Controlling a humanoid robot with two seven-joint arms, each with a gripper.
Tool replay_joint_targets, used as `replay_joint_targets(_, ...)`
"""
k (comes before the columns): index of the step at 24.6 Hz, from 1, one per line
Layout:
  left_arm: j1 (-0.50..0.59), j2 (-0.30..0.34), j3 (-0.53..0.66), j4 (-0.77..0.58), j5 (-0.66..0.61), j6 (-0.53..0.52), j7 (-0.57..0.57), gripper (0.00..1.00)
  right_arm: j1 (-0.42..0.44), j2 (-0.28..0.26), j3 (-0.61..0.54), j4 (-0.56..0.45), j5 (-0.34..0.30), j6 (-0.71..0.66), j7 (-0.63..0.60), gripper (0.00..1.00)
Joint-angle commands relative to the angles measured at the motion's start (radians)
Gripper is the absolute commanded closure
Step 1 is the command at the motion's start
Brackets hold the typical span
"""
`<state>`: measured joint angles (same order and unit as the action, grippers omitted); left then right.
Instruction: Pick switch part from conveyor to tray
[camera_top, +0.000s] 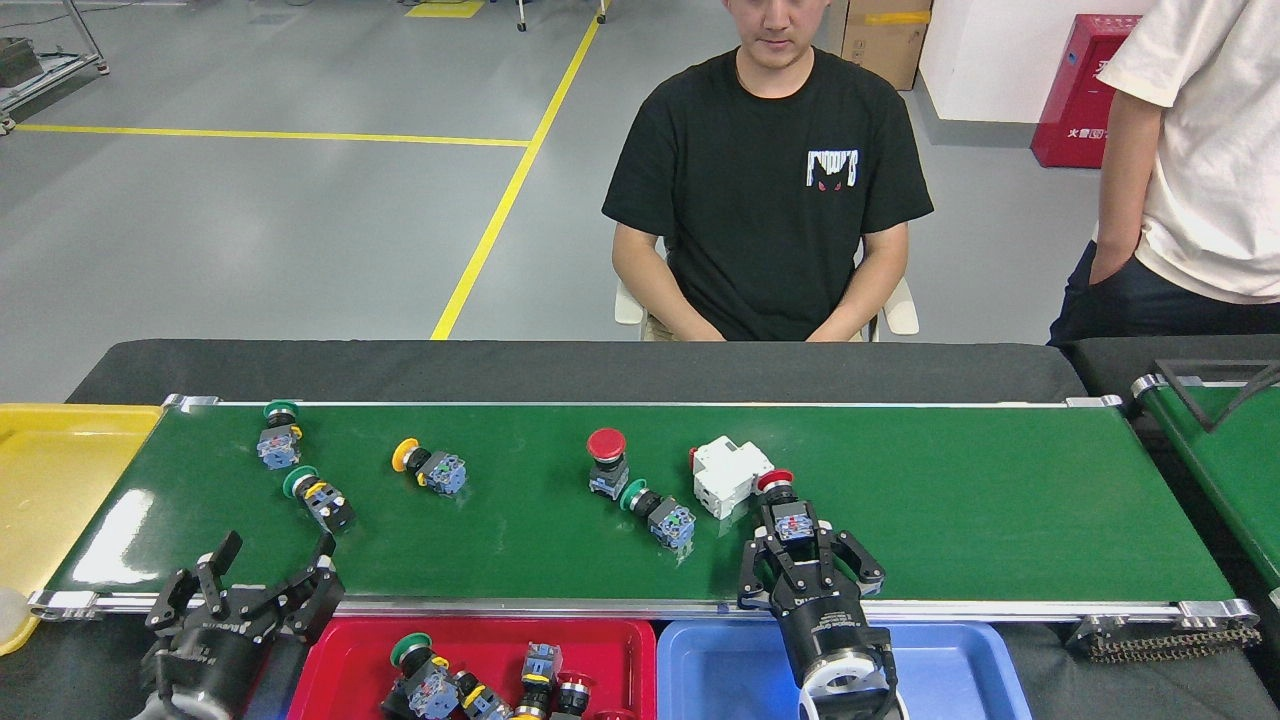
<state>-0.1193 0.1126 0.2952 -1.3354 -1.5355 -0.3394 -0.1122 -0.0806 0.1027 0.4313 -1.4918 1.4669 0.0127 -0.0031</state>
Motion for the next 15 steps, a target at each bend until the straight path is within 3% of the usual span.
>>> replay_joint_targets(1, -0.042, 0.013, 0.001, 0.041, -0.048, 0.028, 0.0, 0.0, -0.011, 0.002, 0.084, -0.041, 0.003, -0.114, -0.003, 0.66)
replay_joint_targets(2, -0.059, 0.013, 0.001, 0.065, -0.069, 0.039, 0.002, 0.0, -0.018, 0.014, 0.141, -0.036, 0.009, -0.116, -0.002, 0.15)
replay_joint_targets(3, -0.079, 0.013, 0.001, 0.088, -0.084, 0.049, 0.002, 0.0, -0.027, 0.031, 0.201, -0.028, 0.013, -0.12, -0.002, 0.0)
replay_joint_targets(6, -0.123, 0.015, 0.001, 0.14, -0.094, 0.059, 0.003, 0.0, -0.047, 0.04, 0.287, -0.001, 0.015, -0.122, 0.0, 0.0)
replay_joint_targets(11, -0.212, 0.036, -0.019, 0.262, -0.098, 0.117, 0.012, 0.03, -0.048, 0.037, 0.276, -0.012, 0.007, -0.111, 0.0, 0.0)
replay_joint_targets(12, -0.224, 0.048, -0.033, 0.285, -0.098, 0.122, 0.028, 0.14, -0.042, 0.035, 0.253, -0.03, 0.006, -0.094, -0.002, 0.0)
replay_joint_targets(13, -0.229, 0.061, -0.042, 0.301, -0.098, 0.12, 0.043, 0.31, -0.036, 0.029, 0.208, -0.059, 0.006, -0.065, -0.003, 0.0)
replay_joint_targets(14, -0.229, 0.073, -0.05, 0.318, -0.095, 0.115, 0.059, 0.56, -0.022, 0.017, 0.144, -0.085, 0.006, -0.017, -0.003, 0.0)
replay_joint_targets(15, -0.229, 0.079, -0.051, 0.335, -0.092, 0.112, 0.066, 0.72, -0.005, 0.002, 0.084, -0.107, 0.006, 0.029, -0.009, 0.0)
